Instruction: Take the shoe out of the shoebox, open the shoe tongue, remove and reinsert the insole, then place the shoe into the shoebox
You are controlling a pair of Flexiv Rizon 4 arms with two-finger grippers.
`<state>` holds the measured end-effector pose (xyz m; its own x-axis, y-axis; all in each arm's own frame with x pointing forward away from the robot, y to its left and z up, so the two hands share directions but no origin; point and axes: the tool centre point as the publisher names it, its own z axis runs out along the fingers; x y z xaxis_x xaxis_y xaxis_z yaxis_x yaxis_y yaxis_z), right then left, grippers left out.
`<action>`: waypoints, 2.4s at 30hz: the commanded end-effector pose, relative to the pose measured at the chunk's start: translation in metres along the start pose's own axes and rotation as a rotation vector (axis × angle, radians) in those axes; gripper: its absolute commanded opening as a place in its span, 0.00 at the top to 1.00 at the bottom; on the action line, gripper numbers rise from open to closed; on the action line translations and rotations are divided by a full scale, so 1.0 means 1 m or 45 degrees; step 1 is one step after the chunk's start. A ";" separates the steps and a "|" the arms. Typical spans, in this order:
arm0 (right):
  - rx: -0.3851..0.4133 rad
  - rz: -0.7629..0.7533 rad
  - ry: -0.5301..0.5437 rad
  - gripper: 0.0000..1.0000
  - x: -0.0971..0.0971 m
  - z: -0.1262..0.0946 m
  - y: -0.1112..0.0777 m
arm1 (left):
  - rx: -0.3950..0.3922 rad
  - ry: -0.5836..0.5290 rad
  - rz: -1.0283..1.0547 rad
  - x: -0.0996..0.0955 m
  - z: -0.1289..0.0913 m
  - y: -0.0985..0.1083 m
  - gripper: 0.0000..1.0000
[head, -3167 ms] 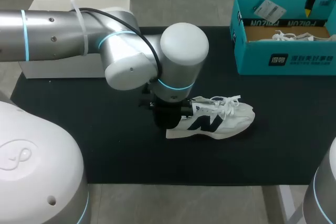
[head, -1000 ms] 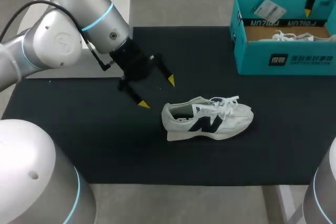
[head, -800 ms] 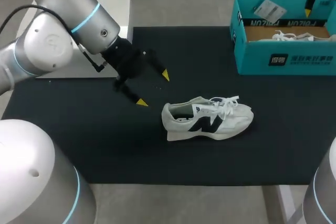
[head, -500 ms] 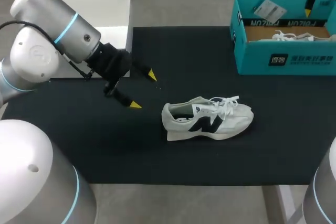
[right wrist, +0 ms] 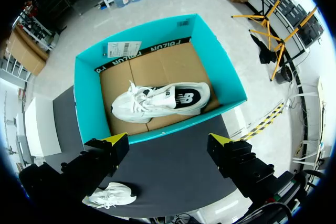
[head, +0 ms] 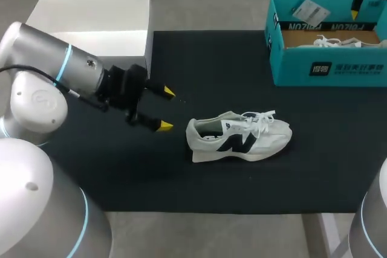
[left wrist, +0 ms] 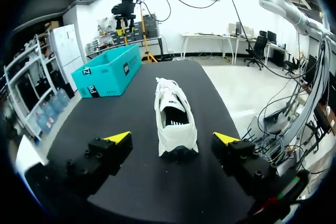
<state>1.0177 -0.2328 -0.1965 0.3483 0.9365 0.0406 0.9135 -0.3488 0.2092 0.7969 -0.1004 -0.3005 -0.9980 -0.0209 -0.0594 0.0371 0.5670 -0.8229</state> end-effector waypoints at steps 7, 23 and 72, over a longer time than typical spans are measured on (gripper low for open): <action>-0.003 0.001 0.001 0.00 0.000 0.000 -0.001 | 0.062 -0.281 -0.157 0.005 0.008 0.022 0.00; -0.003 0.001 0.001 0.00 0.000 0.000 -0.001 | -0.023 -0.146 -0.117 -0.007 0.038 0.056 0.00; -0.003 0.001 0.001 0.00 0.000 0.000 -0.001 | -0.060 -0.195 -0.276 0.015 0.142 0.067 0.00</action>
<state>1.0177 -0.2328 -0.1965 0.3483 0.9365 0.0406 0.9135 -0.3488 0.2092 0.7912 -0.1741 -0.4331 -0.9647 -0.2617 0.0306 -0.1796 0.5678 -0.8033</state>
